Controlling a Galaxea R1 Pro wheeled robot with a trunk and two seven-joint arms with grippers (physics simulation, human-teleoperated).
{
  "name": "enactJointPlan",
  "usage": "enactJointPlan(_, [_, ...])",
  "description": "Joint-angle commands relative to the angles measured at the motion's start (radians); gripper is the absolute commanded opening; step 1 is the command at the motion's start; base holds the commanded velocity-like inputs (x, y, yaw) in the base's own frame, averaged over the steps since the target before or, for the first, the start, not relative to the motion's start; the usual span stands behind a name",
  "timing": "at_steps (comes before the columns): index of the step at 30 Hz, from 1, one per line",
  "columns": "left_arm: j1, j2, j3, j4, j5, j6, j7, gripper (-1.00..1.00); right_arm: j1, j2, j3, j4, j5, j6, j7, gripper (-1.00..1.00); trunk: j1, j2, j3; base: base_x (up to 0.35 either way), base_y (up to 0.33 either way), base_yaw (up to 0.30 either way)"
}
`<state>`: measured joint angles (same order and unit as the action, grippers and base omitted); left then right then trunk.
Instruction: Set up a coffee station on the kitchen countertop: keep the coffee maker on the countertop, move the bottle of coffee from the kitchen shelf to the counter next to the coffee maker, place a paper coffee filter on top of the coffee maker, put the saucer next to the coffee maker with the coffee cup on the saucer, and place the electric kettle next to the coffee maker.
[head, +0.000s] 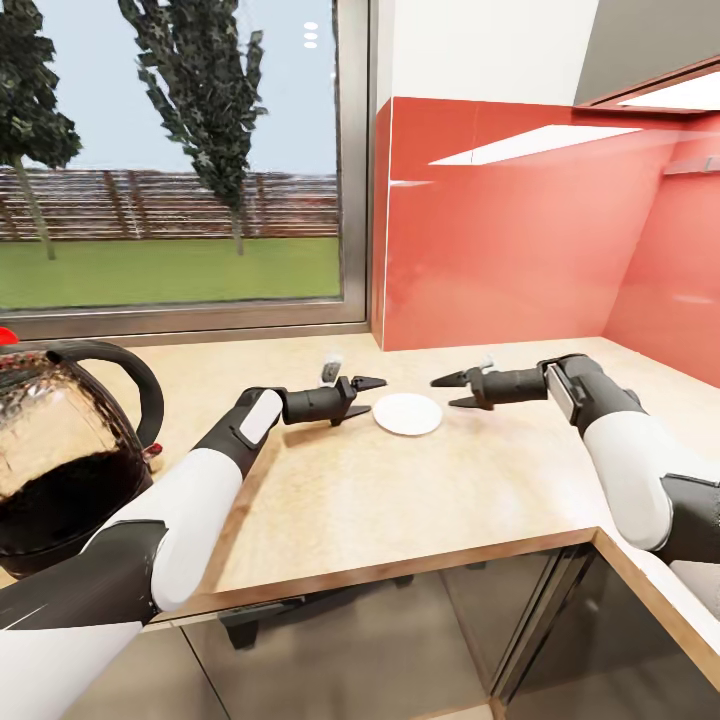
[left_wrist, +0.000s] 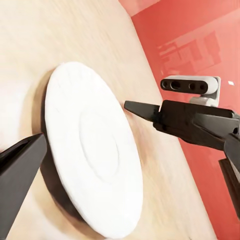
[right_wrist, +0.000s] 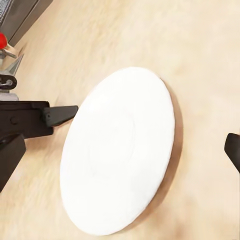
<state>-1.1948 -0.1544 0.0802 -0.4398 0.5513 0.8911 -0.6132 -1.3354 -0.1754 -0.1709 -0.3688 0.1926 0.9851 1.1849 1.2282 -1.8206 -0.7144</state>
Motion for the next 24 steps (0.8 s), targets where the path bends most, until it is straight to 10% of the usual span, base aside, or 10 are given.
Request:
enactJointPlan(1, [0.0,-0.001,0.003,0.024,-0.033,0.0,0.0,1.0,-0.001,0.005,-0.007,0.0,0.011,0.006,0.007,1.0,0.0,0.0,-0.001,0.0,0.0,0.0])
enactJointPlan(24, [0.0,-0.001,0.002,0.022,-0.033,0.0,-0.05,1.0,-0.001,0.04,-0.008,0.002,0.014,0.006,0.001,1.0,0.0,0.0,-0.001,0.0,0.0,0.0])
